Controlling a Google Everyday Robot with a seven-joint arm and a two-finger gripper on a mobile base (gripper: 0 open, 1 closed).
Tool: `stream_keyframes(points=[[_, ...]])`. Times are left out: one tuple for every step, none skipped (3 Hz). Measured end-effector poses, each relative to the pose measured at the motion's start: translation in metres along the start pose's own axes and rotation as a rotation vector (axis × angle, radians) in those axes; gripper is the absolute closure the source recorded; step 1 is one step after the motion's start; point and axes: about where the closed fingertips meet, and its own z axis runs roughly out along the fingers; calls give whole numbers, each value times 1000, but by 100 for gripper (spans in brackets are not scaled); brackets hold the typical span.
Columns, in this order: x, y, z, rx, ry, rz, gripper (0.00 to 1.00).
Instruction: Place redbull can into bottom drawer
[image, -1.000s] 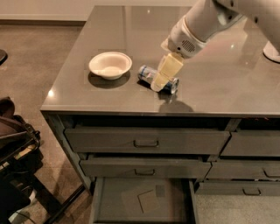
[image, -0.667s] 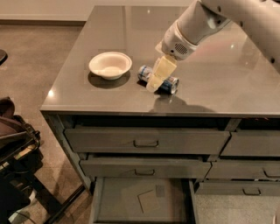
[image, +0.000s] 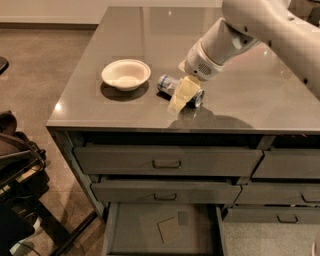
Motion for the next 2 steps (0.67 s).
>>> stream_keyframes(points=[[9, 0, 14, -13, -3, 10, 0], [19, 0, 30, -48, 8, 24, 0]])
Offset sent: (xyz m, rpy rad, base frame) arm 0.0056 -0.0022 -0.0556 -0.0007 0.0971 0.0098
